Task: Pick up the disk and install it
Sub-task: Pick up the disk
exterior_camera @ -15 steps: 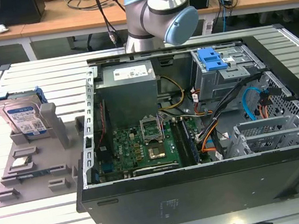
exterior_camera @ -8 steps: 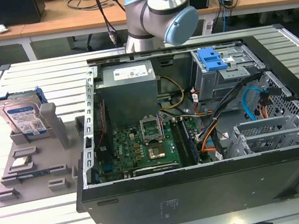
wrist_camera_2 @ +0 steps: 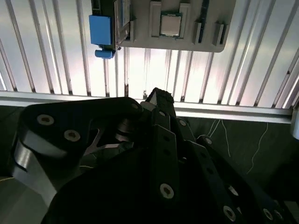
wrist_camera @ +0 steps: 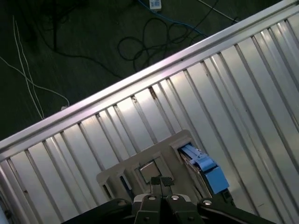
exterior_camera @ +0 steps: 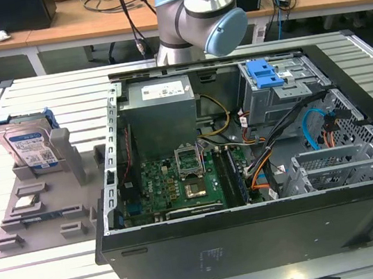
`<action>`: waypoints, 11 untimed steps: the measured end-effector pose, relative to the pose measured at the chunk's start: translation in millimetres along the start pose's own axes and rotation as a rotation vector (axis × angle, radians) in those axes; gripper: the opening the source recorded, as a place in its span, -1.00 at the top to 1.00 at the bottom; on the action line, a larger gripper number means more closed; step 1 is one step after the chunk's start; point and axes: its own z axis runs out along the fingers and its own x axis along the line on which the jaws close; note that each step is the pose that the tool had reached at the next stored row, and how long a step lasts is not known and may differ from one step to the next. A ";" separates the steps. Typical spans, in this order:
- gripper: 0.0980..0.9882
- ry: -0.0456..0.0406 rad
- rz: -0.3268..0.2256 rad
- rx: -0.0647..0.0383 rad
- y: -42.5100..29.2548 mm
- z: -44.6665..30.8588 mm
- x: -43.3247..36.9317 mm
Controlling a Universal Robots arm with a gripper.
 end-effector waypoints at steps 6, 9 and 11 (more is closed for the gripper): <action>0.98 0.0012 -0.059 0.000 0.0 0.0 0.0; 0.98 0.0031 -0.147 -0.001 0.0 0.0 0.0; 0.98 0.0051 -0.243 -0.002 0.0 0.0 0.0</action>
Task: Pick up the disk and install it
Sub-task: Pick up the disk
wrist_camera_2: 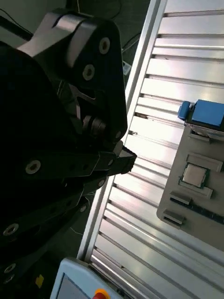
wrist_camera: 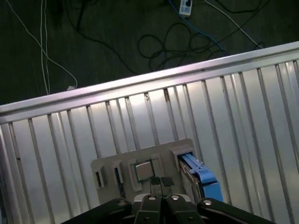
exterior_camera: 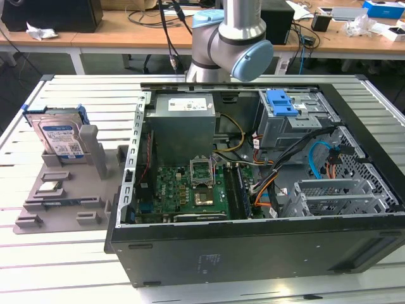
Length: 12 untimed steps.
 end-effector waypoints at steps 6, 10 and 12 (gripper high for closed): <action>0.98 0.0029 -0.133 -0.001 0.0 0.0 0.0; 0.98 0.0035 -0.163 -0.001 0.0 0.0 0.0; 0.98 0.0037 -0.175 -0.001 0.0 0.0 0.0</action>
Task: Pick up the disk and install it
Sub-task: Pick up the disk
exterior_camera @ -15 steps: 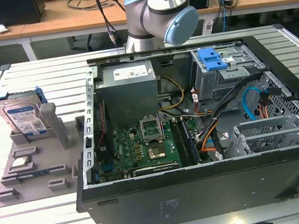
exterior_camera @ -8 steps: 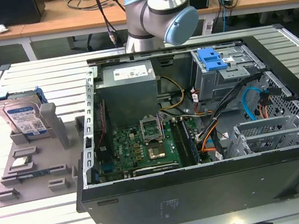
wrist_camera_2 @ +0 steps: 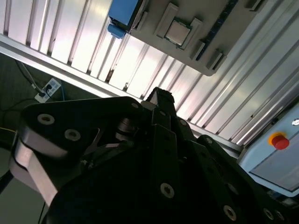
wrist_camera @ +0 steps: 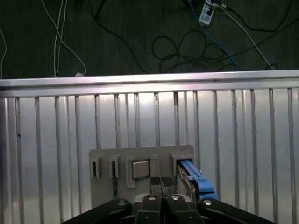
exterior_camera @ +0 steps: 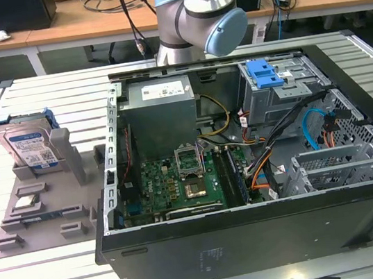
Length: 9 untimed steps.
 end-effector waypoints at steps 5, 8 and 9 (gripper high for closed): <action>0.98 0.0002 -0.006 0.000 0.0 0.0 0.0; 0.98 0.0001 -0.007 0.000 0.0 0.0 0.0; 0.98 0.0002 -0.007 0.000 0.0 0.0 0.0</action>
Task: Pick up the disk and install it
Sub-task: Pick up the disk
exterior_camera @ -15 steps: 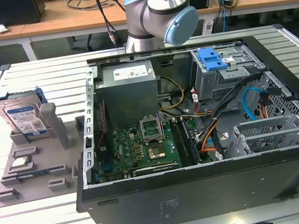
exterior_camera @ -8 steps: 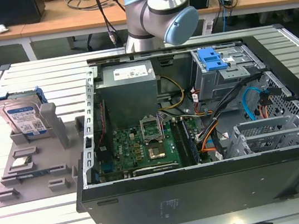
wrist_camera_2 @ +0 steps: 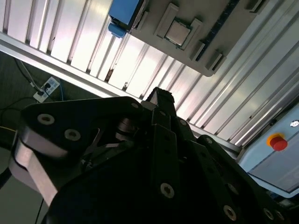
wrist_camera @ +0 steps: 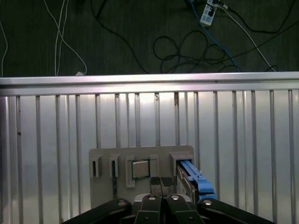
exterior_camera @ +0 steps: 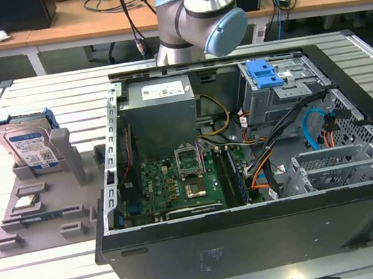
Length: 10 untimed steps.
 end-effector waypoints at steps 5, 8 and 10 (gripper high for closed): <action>0.56 0.0000 -0.001 0.000 0.0 0.0 0.0; 0.15 0.0001 -0.001 0.000 0.0 0.0 0.0; 0.01 0.0000 -0.002 0.000 0.0 0.0 0.0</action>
